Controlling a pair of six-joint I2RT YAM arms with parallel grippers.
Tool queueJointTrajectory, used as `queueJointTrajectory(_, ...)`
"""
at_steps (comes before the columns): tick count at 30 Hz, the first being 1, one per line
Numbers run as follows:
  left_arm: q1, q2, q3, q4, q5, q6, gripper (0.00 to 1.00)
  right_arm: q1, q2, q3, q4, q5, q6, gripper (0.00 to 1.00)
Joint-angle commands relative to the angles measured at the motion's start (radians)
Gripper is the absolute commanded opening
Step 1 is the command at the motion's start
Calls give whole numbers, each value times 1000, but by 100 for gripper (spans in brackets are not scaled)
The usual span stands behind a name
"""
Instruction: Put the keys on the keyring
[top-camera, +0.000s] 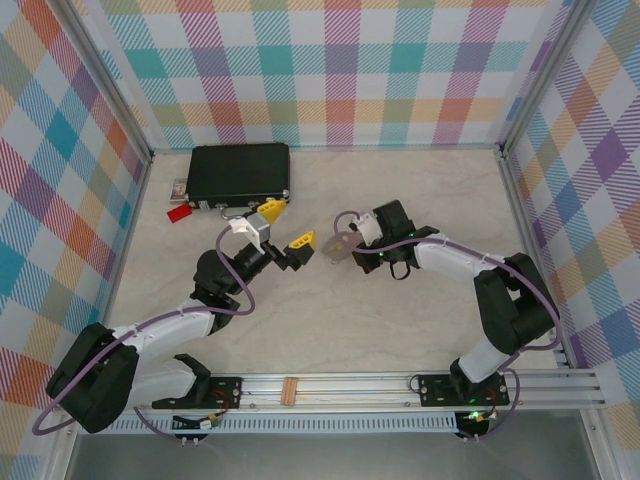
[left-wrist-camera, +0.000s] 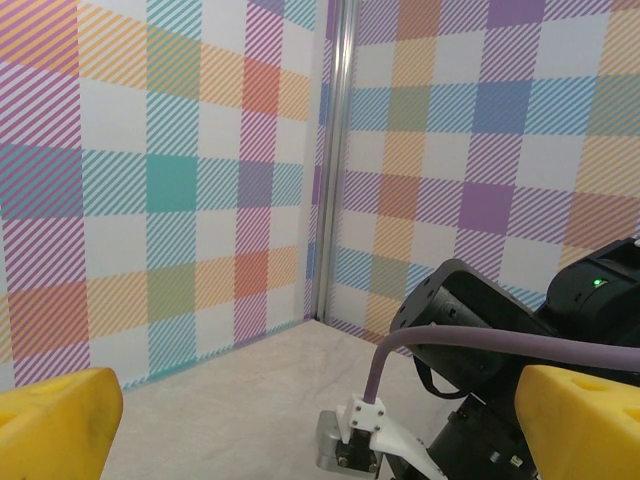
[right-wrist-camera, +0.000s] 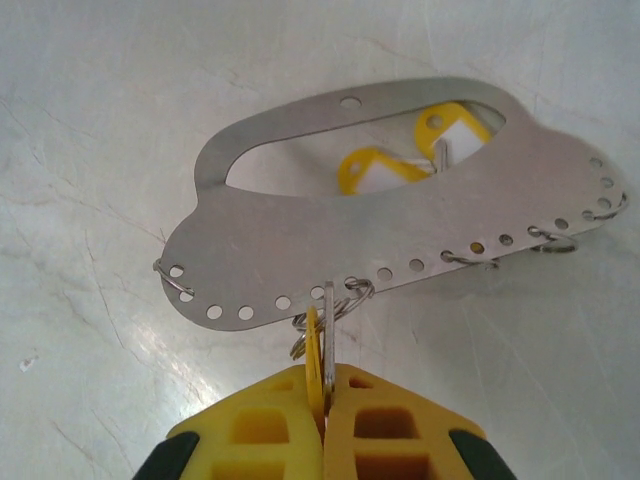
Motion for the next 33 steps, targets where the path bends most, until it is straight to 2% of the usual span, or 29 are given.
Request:
queueJointTrajectory(1,12,-6,-15,51,3,-1,100,1,21,44,-101,19,-8,2)
queueJointTrajectory(15,14,-7,-22,55,2,-1,100,1,93,116,-328,79,29,4)
queueJointTrajectory(26,15,-5,-22,58,6,-5,100,0,108,112,-396,148,62,8)
queueJointTrajectory(33,15,-9,-23,59,9,-10,100,-15,108,93,-379,176,96,9)
